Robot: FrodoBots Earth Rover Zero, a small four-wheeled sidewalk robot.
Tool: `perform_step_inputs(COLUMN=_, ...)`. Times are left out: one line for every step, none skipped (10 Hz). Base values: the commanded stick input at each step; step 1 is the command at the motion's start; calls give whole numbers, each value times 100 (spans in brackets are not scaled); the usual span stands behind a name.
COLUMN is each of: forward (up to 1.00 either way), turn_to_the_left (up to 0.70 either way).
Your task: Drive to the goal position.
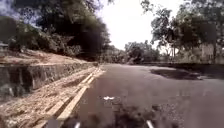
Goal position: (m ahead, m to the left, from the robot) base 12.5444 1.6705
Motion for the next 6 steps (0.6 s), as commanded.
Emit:
perform_step_inputs(forward=50, turn_to_the_left=0)
perform_step_inputs(forward=50, turn_to_the_left=0)
perform_step_inputs(forward=50, turn_to_the_left=0)
perform_step_inputs(forward=50, turn_to_the_left=0)
perform_step_inputs(forward=50, turn_to_the_left=0)
perform_step_inputs(forward=50, turn_to_the_left=0)
